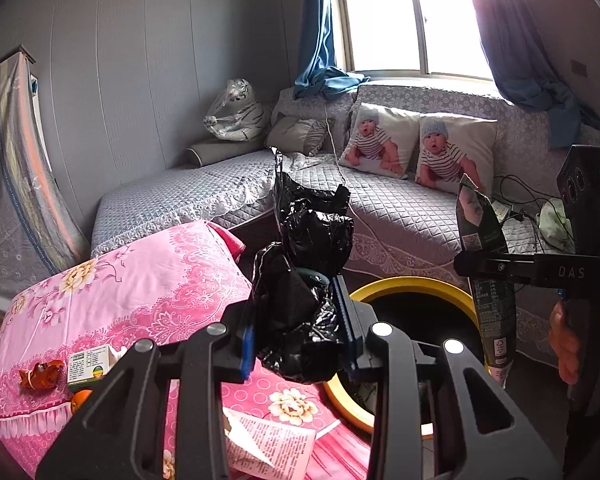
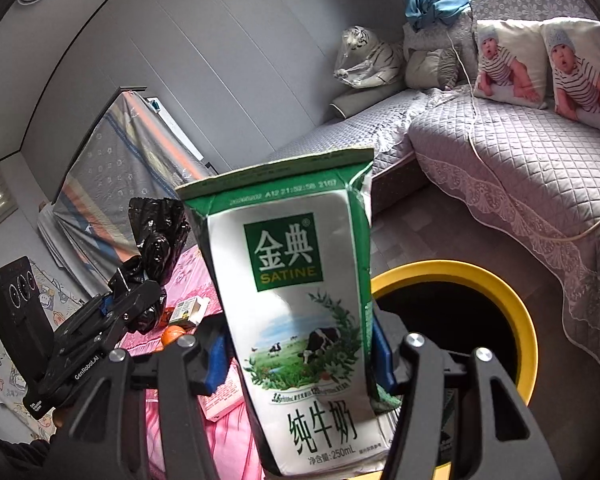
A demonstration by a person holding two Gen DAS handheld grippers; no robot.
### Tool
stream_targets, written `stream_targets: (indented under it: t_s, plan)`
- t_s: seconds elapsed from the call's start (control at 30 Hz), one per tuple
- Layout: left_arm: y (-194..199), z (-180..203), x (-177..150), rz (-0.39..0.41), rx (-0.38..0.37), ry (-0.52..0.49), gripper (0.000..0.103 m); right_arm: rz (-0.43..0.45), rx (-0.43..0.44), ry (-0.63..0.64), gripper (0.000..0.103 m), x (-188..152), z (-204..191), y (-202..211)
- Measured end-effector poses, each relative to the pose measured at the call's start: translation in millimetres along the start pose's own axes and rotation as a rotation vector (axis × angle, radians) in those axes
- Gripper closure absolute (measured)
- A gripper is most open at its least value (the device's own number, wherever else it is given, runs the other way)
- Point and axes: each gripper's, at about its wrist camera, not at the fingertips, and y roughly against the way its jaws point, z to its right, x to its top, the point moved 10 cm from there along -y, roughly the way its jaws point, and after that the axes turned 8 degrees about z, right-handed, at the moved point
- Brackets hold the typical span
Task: Collect trash
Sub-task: 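Carry the carton and black bag over the yellow-rimmed bin and open both tools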
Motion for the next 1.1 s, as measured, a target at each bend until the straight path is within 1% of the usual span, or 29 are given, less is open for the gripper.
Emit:
stream_targets:
  t_s: [0.4,0.53,0.7,0.87,1.0,1.1]
  plan:
    - [-35,25,-13,-0.056,-0.033,-0.021,0.072,-0.038,-0.082,-0.082,0.05,-17,47,-17]
    - [-47,29,-20,-0.086,-0.042,-0.007,0.072,-0.056,-0.097,-0.125,0.05,-24,60,-22]
    - [-58,34,-28,-0.11,-0.045,-0.008,0.072,-0.068,-0.122,-0.133,0.05,-30,68,-24]
    - [-73,41,-35,-0.141,-0.055,-0.003,0.071,-0.06,-0.175,-0.138,0.05,-32,77,-25]
    - [-88,42,-48,-0.19,-0.075,0.024,0.071,-0.077,-0.183,-0.166,0.05,-35,84,-28]
    - [-96,41,-55,-0.21,-0.076,0.033,0.071,-0.081,-0.188,-0.167,0.05,-35,85,-29]
